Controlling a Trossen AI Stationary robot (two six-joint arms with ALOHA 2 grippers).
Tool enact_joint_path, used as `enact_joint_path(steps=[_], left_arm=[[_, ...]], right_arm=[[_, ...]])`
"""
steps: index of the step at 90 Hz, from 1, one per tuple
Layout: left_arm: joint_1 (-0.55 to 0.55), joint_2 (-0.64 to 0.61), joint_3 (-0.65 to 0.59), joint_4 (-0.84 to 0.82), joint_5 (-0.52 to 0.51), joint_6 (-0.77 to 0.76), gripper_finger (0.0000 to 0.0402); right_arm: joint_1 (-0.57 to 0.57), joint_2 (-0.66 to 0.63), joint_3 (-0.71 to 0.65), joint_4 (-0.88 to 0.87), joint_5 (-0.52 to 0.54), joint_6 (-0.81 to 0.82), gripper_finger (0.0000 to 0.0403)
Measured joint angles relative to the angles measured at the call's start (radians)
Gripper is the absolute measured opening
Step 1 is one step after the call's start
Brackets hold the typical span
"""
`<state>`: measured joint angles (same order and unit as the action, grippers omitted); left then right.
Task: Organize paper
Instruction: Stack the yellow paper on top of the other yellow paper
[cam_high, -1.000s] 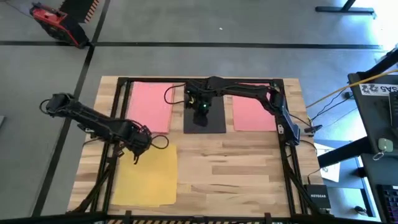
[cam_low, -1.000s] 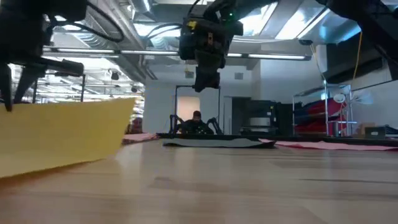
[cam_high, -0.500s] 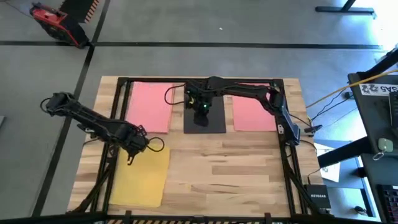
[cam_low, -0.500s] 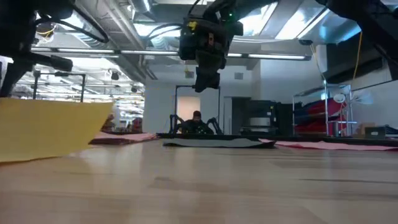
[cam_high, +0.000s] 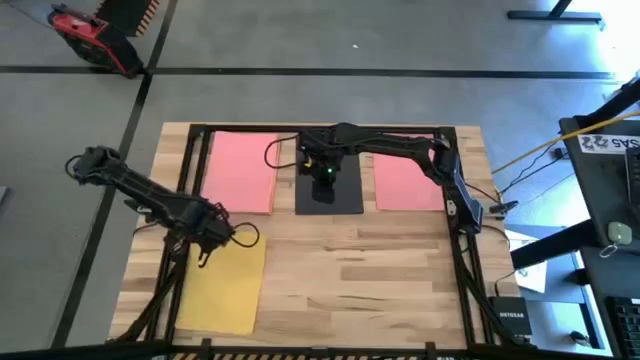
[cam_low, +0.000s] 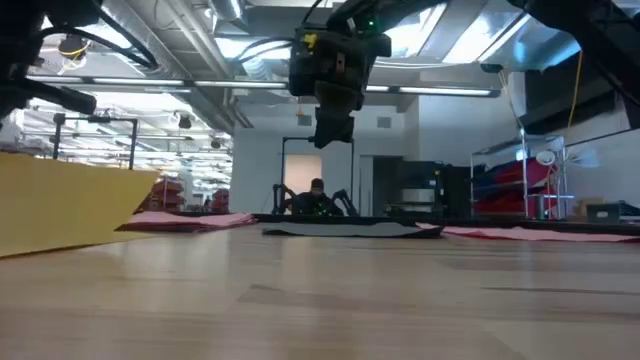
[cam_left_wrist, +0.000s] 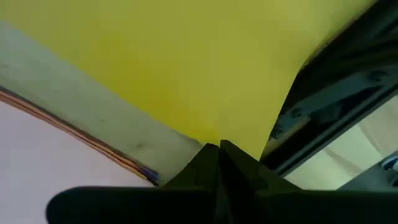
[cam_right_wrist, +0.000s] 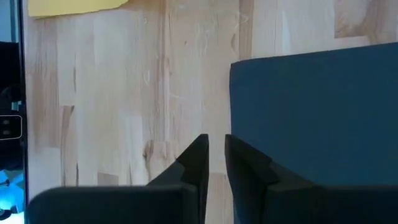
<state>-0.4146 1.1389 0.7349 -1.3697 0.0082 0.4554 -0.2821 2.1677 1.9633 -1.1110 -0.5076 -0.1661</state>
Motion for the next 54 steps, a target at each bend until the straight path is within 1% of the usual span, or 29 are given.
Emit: enact_joint_path(steps=[54], left_arm=[[-0.011,0.0,0.0,0.02,0.006,-0.132,0.0]], right_arm=[[0.0,0.0,0.0,0.001,0.002,0.002,0.0043]])
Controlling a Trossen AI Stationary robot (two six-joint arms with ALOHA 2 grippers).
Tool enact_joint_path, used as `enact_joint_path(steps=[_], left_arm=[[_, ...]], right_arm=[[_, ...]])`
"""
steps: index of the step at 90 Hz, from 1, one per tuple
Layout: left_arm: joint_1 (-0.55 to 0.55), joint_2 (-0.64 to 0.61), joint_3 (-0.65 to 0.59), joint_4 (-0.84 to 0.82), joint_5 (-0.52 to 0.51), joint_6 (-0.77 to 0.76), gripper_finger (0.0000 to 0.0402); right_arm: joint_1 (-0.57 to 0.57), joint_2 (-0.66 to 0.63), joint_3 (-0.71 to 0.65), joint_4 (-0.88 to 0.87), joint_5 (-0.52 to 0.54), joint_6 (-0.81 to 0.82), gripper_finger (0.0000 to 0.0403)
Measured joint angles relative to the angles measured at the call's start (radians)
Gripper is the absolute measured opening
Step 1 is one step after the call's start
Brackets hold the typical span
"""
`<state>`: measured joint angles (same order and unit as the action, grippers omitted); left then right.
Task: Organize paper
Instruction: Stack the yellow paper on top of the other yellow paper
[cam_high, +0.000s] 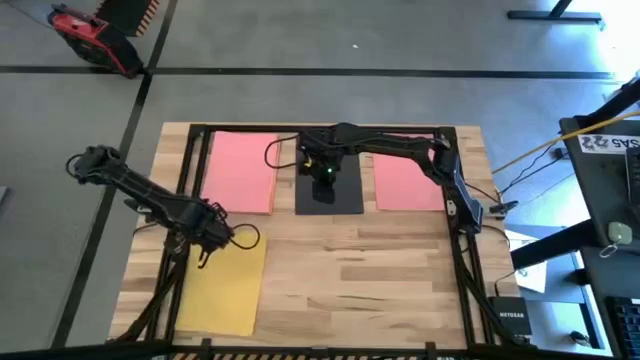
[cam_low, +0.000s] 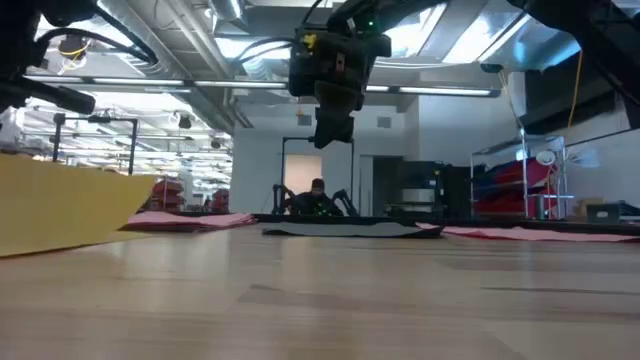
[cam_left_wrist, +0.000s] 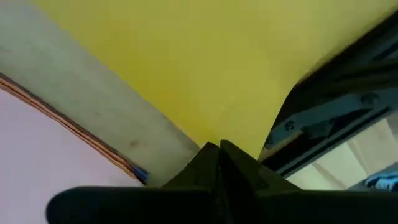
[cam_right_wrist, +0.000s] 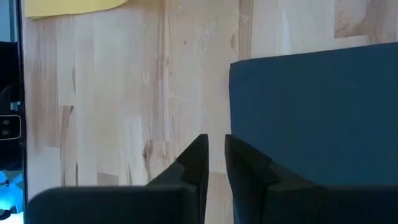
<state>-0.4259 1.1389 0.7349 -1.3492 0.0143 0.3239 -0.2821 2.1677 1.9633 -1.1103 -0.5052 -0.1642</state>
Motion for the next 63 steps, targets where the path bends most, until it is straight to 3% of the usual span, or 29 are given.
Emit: enact_joint_path(steps=[29,63], left_arm=[[0.003,0.0,0.0,0.0,0.0,-0.003,0.0005],[0.003,0.001,0.0,0.0,0.0,-0.007,0.0071]], right_arm=[[0.0,0.0,0.0,0.001,0.018,0.001,0.0043],[0.0,0.0,0.0,0.007,0.019,0.001,0.0043]])
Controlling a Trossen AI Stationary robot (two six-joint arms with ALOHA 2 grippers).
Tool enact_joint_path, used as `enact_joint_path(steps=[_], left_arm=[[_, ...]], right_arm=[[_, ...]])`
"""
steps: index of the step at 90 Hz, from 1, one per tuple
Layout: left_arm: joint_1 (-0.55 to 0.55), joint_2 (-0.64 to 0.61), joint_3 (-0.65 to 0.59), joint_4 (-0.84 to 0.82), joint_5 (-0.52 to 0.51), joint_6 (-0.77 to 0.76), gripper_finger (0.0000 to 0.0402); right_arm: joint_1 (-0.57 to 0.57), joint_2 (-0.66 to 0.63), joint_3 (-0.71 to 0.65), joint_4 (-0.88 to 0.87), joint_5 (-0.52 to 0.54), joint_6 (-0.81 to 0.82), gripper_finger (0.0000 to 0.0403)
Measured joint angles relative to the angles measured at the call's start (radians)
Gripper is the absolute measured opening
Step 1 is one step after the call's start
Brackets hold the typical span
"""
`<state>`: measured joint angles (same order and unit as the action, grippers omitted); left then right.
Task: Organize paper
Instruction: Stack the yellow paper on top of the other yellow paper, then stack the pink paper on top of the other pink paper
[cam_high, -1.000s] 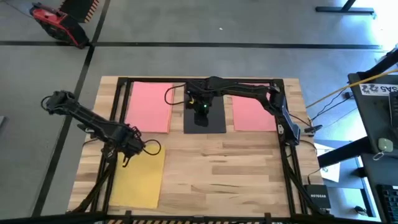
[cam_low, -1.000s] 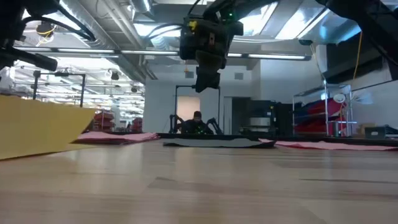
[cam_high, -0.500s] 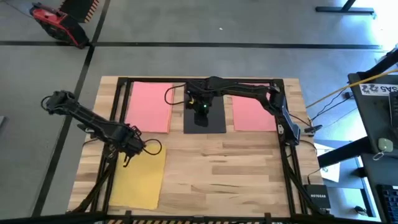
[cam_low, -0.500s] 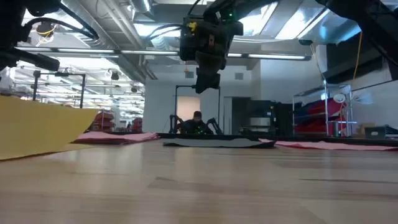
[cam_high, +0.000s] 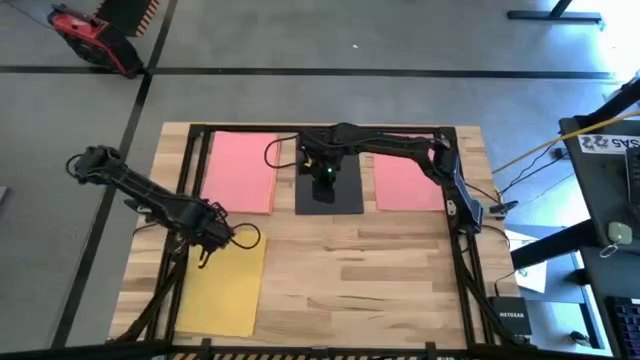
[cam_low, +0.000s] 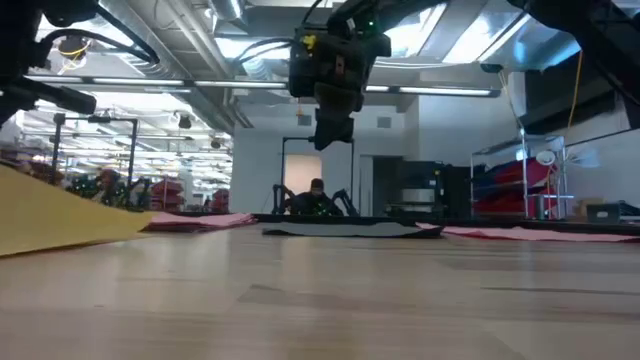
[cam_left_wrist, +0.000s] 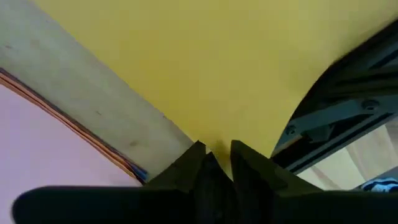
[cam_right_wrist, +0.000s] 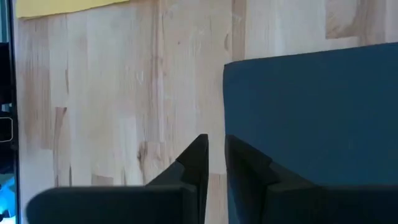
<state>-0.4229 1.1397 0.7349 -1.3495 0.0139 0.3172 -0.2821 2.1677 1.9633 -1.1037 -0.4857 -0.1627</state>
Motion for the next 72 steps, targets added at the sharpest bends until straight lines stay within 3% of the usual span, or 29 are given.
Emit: enact_joint_path(steps=[37,72], left_arm=[[0.006,0.0,0.0,0.007,-0.033,-0.014,0.0104],[0.127,0.0,0.0,0.055,-0.044,-0.017,0.0107]], right_arm=[[0.0,0.0,0.0,0.003,0.025,0.0,0.0043],[0.0,0.0,0.0,0.002,0.026,0.0,0.0043]])
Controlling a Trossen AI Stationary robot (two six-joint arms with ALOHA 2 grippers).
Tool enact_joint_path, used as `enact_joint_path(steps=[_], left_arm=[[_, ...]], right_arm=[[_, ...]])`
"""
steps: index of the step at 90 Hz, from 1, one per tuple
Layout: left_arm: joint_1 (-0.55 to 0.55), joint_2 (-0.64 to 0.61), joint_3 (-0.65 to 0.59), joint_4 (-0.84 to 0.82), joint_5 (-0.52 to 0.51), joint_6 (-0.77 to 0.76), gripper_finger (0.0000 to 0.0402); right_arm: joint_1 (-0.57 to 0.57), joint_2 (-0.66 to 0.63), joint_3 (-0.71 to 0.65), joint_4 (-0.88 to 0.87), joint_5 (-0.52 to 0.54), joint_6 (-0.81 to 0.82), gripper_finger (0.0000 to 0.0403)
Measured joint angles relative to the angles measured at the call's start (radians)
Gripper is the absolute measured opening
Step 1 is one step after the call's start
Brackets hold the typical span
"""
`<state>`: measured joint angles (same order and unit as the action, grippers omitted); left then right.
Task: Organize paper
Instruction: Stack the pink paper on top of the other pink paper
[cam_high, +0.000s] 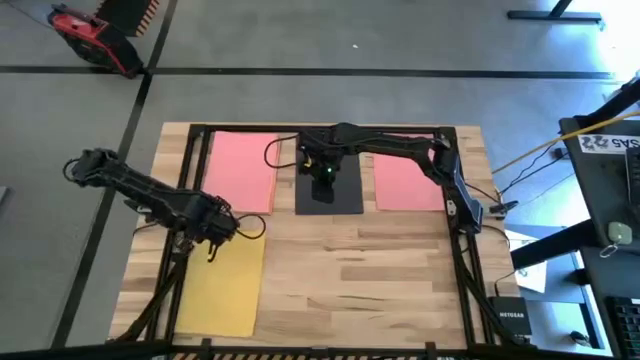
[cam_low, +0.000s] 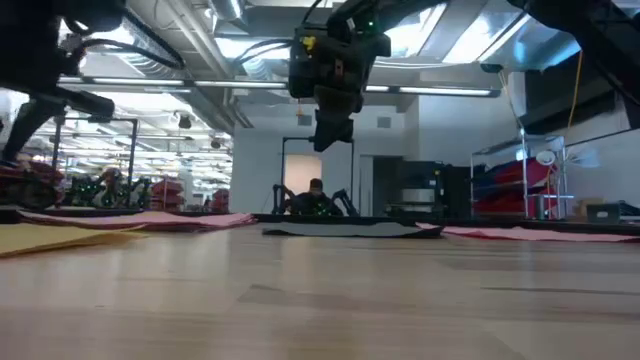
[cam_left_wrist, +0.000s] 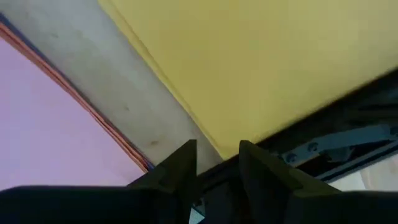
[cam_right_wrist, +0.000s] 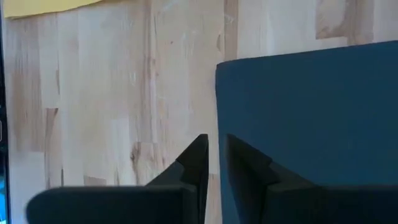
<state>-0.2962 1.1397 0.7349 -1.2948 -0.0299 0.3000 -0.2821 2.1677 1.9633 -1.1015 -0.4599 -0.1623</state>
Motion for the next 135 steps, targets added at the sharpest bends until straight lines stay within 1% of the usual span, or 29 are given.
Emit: enact_joint_path(steps=[14,28,44,53,68,82,91,102,114,125,135], left_arm=[[0.065,0.002,0.0,0.074,-0.005,-0.001,0.0107],[0.142,0.021,0.0,0.157,-0.099,-0.001,0.0107],[0.252,0.057,-0.006,0.293,-0.105,-0.027,0.0106],[0.313,0.088,-0.007,0.313,-0.109,-0.027,0.0104],[0.4,0.124,-0.007,0.334,-0.114,-0.027,0.0084],[0.446,0.126,-0.007,0.425,-0.114,-0.005,0.0053],[0.471,0.126,-0.006,0.49,-0.106,-0.014,0.0031],[0.51,0.126,-0.006,0.565,-0.042,-0.079,0.0005],[0.556,0.126,-0.006,0.662,-0.029,-0.166,0.0003],[0.593,0.145,-0.006,0.734,-0.014,-0.216,0.0],[0.616,0.195,-0.006,0.764,0.012,-0.253,0.0]], right_arm=[[0.0,0.0,0.0,-0.001,0.0,0.0,0.0043],[0.0,-0.006,-0.001,-0.013,-0.015,0.0,0.0043],[0.0,-0.052,-0.001,-0.012,0.014,-0.016,0.0043],[0.0,-0.079,-0.001,-0.013,0.052,-0.034,0.0043],[0.0,-0.132,-0.001,-0.013,0.094,-0.053,0.0042],[0.0,-0.171,-0.001,-0.029,0.113,-0.056,0.0042],[0.0,-0.204,-0.001,-0.032,0.124,-0.065,0.0042],[0.0,-0.236,0.0,-0.042,0.146,-0.104,0.0033],[-0.002,-0.263,0.0,-0.043,0.162,-0.126,0.0005],[-0.002,-0.264,0.0,-0.05,0.164,-0.155,0.0004],[-0.002,-0.264,0.0,-0.069,0.164,-0.165,0.0001]])
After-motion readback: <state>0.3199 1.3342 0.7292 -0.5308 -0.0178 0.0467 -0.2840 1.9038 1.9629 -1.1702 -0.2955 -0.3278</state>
